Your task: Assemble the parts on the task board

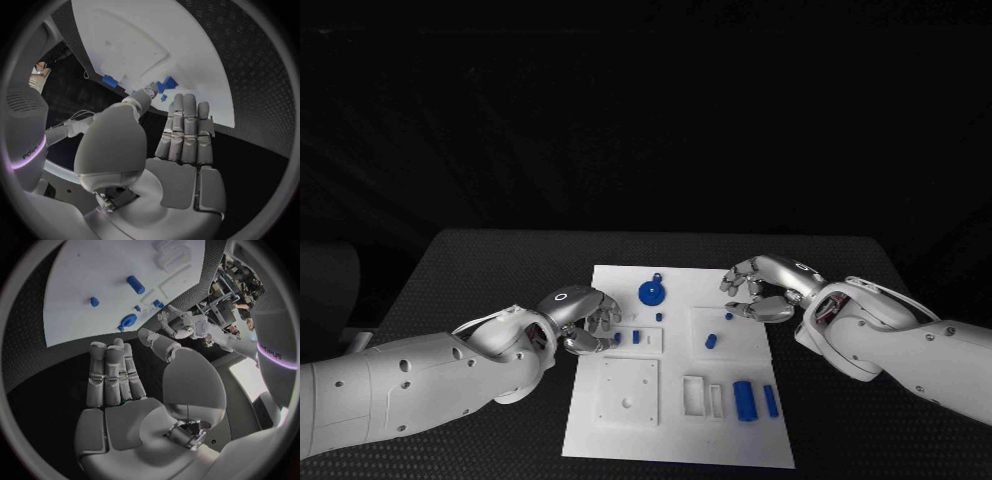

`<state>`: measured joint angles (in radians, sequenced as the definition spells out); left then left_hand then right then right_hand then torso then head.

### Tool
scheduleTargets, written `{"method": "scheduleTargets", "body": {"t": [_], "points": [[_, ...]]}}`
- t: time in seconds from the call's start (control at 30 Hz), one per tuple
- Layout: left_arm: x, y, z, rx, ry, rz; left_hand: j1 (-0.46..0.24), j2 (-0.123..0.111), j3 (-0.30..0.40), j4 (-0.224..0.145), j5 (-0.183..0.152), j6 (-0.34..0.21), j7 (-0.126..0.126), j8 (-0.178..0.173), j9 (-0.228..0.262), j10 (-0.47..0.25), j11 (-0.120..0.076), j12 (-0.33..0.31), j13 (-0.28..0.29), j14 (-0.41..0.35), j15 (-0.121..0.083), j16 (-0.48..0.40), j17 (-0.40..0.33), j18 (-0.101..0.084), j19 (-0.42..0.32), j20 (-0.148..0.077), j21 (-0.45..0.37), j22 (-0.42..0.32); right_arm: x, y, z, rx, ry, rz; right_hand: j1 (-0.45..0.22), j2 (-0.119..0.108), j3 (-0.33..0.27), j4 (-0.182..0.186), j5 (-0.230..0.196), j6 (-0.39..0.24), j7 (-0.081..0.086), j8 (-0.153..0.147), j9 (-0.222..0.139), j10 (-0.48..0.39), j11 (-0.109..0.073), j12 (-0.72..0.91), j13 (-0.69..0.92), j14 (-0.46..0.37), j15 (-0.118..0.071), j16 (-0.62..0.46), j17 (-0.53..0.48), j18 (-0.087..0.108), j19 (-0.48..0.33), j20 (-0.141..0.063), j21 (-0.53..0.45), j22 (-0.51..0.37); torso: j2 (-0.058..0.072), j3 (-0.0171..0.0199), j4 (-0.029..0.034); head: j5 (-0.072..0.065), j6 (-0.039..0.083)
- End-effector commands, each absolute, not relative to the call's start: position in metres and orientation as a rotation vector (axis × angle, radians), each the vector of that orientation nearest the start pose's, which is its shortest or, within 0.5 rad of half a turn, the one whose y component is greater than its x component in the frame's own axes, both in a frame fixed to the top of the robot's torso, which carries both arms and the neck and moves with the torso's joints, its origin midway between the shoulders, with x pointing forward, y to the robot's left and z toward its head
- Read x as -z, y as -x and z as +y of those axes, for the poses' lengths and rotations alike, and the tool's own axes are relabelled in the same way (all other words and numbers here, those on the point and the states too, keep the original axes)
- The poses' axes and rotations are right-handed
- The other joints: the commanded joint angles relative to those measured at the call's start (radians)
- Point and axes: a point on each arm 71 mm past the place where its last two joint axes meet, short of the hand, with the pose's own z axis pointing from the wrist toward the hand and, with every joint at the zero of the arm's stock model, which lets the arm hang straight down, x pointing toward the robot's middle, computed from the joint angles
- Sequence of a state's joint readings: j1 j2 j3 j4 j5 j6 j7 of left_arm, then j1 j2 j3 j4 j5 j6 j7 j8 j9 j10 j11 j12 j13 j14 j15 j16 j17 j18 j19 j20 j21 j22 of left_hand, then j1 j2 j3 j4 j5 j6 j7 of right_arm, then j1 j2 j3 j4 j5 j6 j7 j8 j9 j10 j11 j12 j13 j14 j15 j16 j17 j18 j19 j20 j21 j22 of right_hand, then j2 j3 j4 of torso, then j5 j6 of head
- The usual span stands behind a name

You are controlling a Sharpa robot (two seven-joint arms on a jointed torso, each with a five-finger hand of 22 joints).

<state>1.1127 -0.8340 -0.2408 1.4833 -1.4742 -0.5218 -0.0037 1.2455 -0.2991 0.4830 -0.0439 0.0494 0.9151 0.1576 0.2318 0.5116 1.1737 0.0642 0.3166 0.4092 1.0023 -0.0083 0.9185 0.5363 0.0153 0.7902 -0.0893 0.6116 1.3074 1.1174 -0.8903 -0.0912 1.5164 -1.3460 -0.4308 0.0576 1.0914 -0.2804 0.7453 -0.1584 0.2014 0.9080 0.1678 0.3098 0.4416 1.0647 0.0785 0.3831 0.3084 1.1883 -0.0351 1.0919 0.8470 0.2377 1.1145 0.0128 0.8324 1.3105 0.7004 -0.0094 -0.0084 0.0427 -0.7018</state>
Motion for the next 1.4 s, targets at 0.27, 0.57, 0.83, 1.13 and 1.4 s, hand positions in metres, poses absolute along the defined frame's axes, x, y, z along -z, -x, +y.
{"method": "scheduleTargets", "body": {"t": [0.27,0.57,0.83,1.13,1.4], "points": [[0.284,-0.434,0.199,0.713,-0.269,1.742,0.024,0.004,0.021,-0.021,0.002,0.045,-0.023,0.03,0.012,-0.008,0.002,0.0,0.005,-0.009,0.005,-0.001,0.006,-0.009,-0.005,-0.012,-0.004,0.023,0.231,-0.459,-0.219,-0.782,0.087,1.675,-0.006,-0.001,-0.003,0.002,0.004,-0.005,0.0,0.003,-0.001,0.009,-0.001,-0.005,-0.002,-0.003,0.001,0.007,-0.001,0.024,0.0,-0.007,-0.003,0.008,0.0,0.0009,-0.0016,0.003,-0.003],[0.289,-0.435,0.197,0.663,-0.302,1.799,0.039,0.01,0.04,-0.028,0.002,0.068,-0.034,0.042,0.017,0.002,-0.004,0.013,0.013,-0.011,0.004,0.01,0.014,-0.011,-0.009,-0.013,0.002,0.025,0.231,-0.459,-0.22,-0.782,0.087,1.675,-0.006,-0.001,-0.003,0.003,0.004,-0.005,0.0,0.003,-0.001,0.009,-0.001,-0.005,-0.002,-0.003,0.001,0.007,-0.001,0.024,0.001,-0.007,-0.003,0.008,0.0,0.0007,-0.001,0.001,-0.005],[0.291,-0.437,0.198,0.639,-0.298,1.813,0.047,0.018,0.054,-0.03,0.002,0.069,-0.034,0.042,0.016,-0.002,-0.003,0.016,0.016,-0.013,0.004,0.016,0.018,-0.012,-0.01,-0.013,0.007,0.025,0.231,-0.459,-0.219,-0.784,0.088,1.675,-0.006,-0.001,-0.003,0.003,0.005,-0.004,0.0,0.003,-0.001,0.009,-0.001,-0.005,-0.002,-0.003,0.001,0.007,-0.002,0.024,0.001,-0.007,-0.003,0.008,0.001,-0.0003,-0.0006,0.001,-0.006],[0.291,-0.437,0.195,0.645,-0.306,1.816,0.05,0.038,0.071,-0.024,0.003,0.065,-0.032,0.039,0.014,-0.01,-0.001,0.017,0.017,-0.015,0.003,0.022,0.022,-0.012,-0.01,-0.014,0.012,0.024,0.231,-0.459,-0.218,-0.785,0.089,1.675,-0.006,-0.001,-0.003,0.003,0.005,-0.004,0.0,0.003,-0.001,0.009,-0.001,-0.005,-0.002,-0.003,0.001,0.008,-0.002,0.024,0.001,-0.007,-0.004,0.008,0.001,-0.0001,0.0002,0.0,-0.005],[0.292,-0.437,0.192,0.653,-0.312,1.829,0.051,0.06,0.08,-0.021,0.003,0.059,-0.029,0.035,0.012,-0.023,0.004,0.01,0.014,-0.018,0.003,0.023,0.023,-0.013,-0.014,-0.014,0.015,0.024,0.232,-0.459,-0.219,-0.783,0.088,1.676,-0.006,0.0,-0.003,0.003,0.005,-0.004,0.0,0.003,-0.001,0.009,-0.001,-0.005,-0.002,-0.003,0.001,0.008,-0.002,0.024,0.001,-0.007,-0.004,0.008,0.0,0.0,-0.0002,0.0,-0.006]]}}
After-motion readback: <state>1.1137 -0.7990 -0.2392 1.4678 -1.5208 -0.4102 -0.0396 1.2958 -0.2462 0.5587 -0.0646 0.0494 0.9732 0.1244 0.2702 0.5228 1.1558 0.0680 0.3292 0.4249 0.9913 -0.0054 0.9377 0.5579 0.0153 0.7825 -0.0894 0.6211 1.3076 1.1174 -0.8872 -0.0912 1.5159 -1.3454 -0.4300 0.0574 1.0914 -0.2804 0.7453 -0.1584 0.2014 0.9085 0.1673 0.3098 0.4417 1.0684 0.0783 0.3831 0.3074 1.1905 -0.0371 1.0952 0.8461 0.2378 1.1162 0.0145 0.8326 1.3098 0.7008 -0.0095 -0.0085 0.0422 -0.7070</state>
